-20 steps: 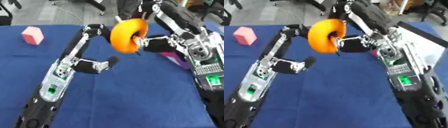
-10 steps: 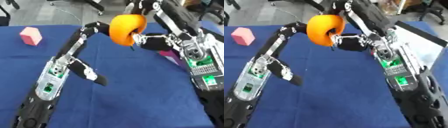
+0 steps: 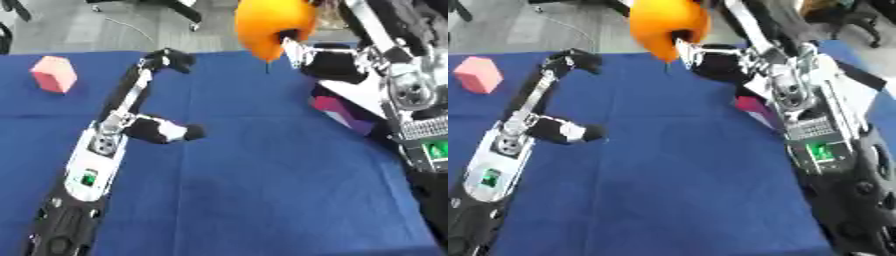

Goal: Pick up the objects with one hand, pass them to the other hand, and then place them into the box on the other side of the table.

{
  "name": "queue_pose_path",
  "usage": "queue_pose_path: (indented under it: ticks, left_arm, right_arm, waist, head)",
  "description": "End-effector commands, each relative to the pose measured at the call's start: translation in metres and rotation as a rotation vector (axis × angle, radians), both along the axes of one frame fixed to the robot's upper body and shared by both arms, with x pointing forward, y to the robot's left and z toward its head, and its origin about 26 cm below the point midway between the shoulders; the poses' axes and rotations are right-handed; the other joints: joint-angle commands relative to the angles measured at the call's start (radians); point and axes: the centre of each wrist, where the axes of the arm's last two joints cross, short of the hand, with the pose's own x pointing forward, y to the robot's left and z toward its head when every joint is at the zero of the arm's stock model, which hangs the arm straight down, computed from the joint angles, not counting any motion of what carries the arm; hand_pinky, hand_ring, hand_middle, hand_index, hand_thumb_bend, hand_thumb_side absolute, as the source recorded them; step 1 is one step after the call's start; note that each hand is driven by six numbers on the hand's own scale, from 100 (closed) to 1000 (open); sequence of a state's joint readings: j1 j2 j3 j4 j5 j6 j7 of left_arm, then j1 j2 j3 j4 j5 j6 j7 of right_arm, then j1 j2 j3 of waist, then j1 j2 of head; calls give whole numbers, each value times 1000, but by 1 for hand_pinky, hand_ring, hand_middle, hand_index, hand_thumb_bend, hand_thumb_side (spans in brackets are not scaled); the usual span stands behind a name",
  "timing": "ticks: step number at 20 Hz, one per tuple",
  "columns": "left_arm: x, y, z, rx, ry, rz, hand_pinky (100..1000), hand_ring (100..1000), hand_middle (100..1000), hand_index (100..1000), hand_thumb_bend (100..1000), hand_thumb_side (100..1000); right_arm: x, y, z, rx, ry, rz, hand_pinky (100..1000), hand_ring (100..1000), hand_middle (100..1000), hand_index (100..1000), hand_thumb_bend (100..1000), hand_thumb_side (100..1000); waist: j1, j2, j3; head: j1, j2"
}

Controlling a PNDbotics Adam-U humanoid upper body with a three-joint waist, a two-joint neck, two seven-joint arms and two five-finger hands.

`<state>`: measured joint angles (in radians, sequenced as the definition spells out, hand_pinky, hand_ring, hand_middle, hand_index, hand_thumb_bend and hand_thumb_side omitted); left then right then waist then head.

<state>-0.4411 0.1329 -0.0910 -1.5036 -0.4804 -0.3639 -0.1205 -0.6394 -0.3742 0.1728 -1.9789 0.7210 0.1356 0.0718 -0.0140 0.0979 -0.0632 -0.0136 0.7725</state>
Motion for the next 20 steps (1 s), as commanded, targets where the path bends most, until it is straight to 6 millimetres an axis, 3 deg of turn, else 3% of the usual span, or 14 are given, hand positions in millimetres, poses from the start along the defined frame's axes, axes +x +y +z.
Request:
queue_pose_path:
  ticks: [1,5,11,16,20]
  left_arm:
    - [-2,21,5,-36,-20,88,809,651,686,797,800,623]
    - [-13,36,8,-108,-38,163,807,643,676,785,756,634]
    - [-31,42,14,-238,-60,220,803,630,662,766,719,634]
    - [-38,47,20,-276,-76,241,801,626,657,762,708,636]
    - [-41,47,23,-278,-83,241,800,625,655,761,704,636]
  right_arm:
    - [-3,-36,21,88,-83,-136,576,659,458,312,100,100]
    - [25,-75,13,133,-31,-357,559,661,457,319,100,100]
    - [76,-150,-28,148,90,-694,548,667,458,344,100,100]
    - [87,-212,-62,149,209,-851,562,683,472,370,100,100]
    - [88,-248,-93,161,339,-897,576,694,481,383,100,100]
  waist:
    - [3,1,6]
    - [10,4,20]
    - [21,9,52]
    - [22,15,73]
    - [19,17,76]
  head:
    - [-24,-3]
    - [-55,-3]
    - [-88,-3]
    - [-95,-3]
    - [-101,-3]
